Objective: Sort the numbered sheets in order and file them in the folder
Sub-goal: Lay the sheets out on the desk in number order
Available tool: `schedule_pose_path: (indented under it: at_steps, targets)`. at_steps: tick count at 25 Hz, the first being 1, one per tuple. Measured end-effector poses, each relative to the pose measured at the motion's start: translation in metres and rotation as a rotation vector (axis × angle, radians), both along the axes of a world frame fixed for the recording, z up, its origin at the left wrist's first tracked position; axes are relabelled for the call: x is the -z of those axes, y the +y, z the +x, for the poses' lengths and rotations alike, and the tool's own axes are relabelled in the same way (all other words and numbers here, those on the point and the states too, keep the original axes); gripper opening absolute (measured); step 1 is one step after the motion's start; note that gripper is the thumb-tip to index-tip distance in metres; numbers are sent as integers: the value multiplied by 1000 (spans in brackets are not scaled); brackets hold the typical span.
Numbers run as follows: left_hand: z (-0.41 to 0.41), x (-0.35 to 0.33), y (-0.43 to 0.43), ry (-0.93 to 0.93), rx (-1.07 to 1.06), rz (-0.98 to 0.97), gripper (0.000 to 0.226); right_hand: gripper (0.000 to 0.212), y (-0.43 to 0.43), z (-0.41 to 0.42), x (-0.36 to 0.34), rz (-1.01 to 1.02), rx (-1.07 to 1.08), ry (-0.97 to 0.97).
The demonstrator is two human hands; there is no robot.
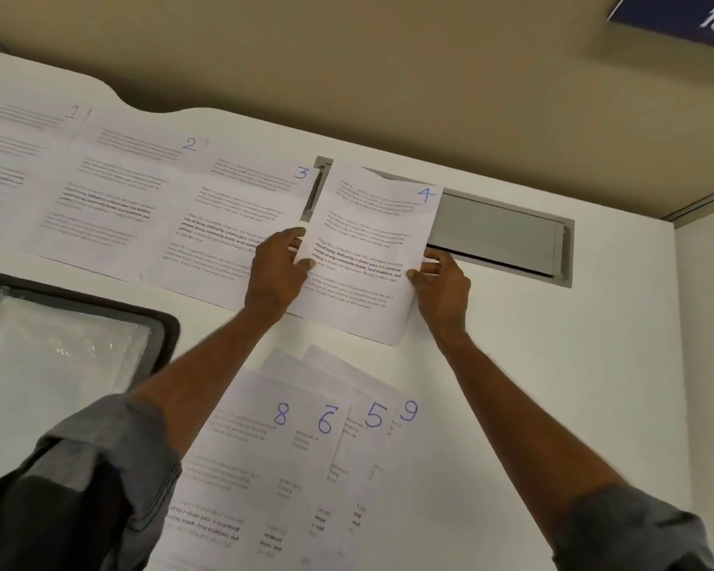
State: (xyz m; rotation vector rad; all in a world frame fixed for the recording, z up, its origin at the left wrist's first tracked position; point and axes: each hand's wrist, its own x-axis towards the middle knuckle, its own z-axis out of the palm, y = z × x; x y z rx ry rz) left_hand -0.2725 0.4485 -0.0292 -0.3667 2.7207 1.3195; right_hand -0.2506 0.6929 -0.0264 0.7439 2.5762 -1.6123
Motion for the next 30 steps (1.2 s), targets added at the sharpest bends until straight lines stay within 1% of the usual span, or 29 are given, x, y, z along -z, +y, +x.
schedule_pose_path:
  at_steps: [2,3,4,7,9,11,14,17,20,23,26,28,30]
  targets:
    - [2,7,-1,51,81,-209,67,57,-7,2,10,61,-29,57]
    - [5,9,-1,93,124,-311,68,67,-11,5,14,137,-63,86]
    - [8,12,0,144,169,-363,66,73,-16,8,17,217,-110,105]
    - [18,23,6,260,329,-335,54,74,-35,18,20,367,-301,154]
    - [25,33,12,261,441,-334,54,74,-46,25,30,427,-442,124]
    - [29,43,17,211,526,-371,60,76,-53,33,39,465,-531,47]
    - [34,57,14,141,586,-442,67,75,-59,40,43,509,-556,3]
    - [35,61,8,161,619,-476,67,75,-66,42,41,534,-542,-18]
    - [33,59,2,223,625,-457,63,75,-71,46,39,567,-530,-28]
    - [22,52,-24,293,490,-511,55,76,-71,47,36,612,-547,-20]
    - [14,51,-70,244,371,-638,55,76,-73,48,35,623,-600,8]
    - [13,55,-91,180,336,-696,63,76,-77,48,38,620,-608,9]
    - [15,61,-99,122,328,-707,71,75,-80,49,42,622,-603,3]
